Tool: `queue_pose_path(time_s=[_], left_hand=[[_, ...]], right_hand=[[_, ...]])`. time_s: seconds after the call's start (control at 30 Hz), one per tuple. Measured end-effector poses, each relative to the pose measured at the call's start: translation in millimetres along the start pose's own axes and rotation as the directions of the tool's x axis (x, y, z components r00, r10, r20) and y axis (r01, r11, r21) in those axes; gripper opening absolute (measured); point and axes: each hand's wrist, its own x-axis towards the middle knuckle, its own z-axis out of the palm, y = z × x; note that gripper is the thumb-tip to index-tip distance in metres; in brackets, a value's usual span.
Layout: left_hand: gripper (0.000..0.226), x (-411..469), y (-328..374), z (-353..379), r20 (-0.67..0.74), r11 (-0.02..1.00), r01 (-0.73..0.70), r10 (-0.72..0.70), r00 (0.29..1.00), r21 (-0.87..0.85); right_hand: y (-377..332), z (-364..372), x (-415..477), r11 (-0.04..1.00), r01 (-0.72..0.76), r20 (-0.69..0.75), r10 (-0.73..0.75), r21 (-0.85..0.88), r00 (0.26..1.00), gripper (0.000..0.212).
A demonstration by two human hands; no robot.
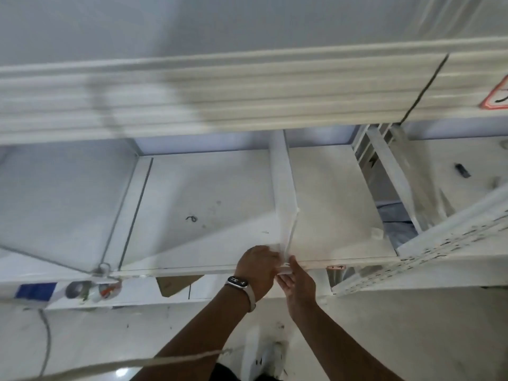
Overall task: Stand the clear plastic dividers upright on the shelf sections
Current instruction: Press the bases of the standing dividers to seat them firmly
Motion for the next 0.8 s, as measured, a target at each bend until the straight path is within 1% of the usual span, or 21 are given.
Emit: queue_pose_path(time_s=[0.07, 0.13, 0.2, 0.23, 0.27, 0.33, 0.37, 0.43, 0.47, 0.5, 0.57, 0.63, 0.73, 0.8], left_hand=[[0.033, -9, -11, -7, 0.010, 0.997, 0.057, -0.057, 0.998, -0.050], [0.037, -21, -24, -16, 0.001, 0.991, 0.106, -0.106, 0.994, -0.078], [0.038, -36, -41, -28, -0.025, 0.977, 0.174, -0.178, 0.984, -0.124], [0.038, -44, -49, -34, -0.040, 0.968, 0.208, -0.215, 0.976, -0.139], [0.038, -53, -58, -41, -0.054, 0.959, 0.238, -0.248, 0.967, -0.151], [0.037, -68, -73, -53, -0.081, 0.942, 0.282, -0.300, 0.950, -0.180], [0.036, -76, -81, -59, -0.100, 0.932, 0.303, -0.327, 0.940, -0.199], [0.033, -93, -97, -71, -0.159, 0.913, 0.331, -0.373, 0.914, -0.240], [0.031, -101, -105, -76, -0.185, 0.903, 0.344, -0.395, 0.900, -0.257], [0.030, -111, -115, -80, -0.203, 0.893, 0.358, -0.417, 0.886, -0.272], [0.030, -129, -134, -87, -0.203, 0.872, 0.389, -0.456, 0.867, -0.298], [0.029, -147, -154, -91, -0.201, 0.854, 0.418, -0.488, 0.849, -0.310], [0.030, -175, -183, -98, -0.151, 0.832, 0.466, -0.524, 0.838, -0.303], [0.031, -191, -201, -102, -0.112, 0.829, 0.480, -0.526, 0.843, -0.287]], right_hand=[[0, 2, -1, 1.000, 0.019, 0.010, -0.019, 0.011, 1.000, 0.043], [0, 2, 0, 0.999, 0.034, 0.017, -0.034, 0.016, 0.999, 0.037], [0, 4, -1, 0.999, 0.045, 0.052, -0.045, 0.006, 0.998, 0.022], [1, 5, -2, 0.999, 0.053, 0.060, -0.052, -0.005, 0.997, 0.018], [3, 6, -2, 0.998, 0.066, 0.057, -0.065, -0.003, 0.996, 0.023], [4, 8, -1, 0.995, 0.099, 0.038, -0.099, 0.007, 0.994, 0.040], [4, 12, -3, 0.993, 0.118, 0.027, -0.118, -0.001, 0.993, 0.039], [10, 19, -5, 0.985, 0.175, -0.023, -0.174, 0.005, 0.984, 0.020], [14, 22, -7, 0.978, 0.210, -0.054, -0.209, 0.010, 0.976, 0.014], [18, 26, -10, 0.971, 0.240, -0.081, -0.239, -0.003, 0.968, 0.015], [29, 35, -18, 0.960, 0.275, -0.113, -0.280, -0.054, 0.953, 0.024], [44, 45, -28, 0.960, 0.265, -0.142, -0.275, -0.089, 0.951, 0.033], [79, 69, -46, 0.958, 0.240, -0.183, -0.267, -0.160, 0.946, 0.031], [108, 90, -59, 0.953, 0.208, -0.142, -0.243, -0.220, 0.960, 0.028]])
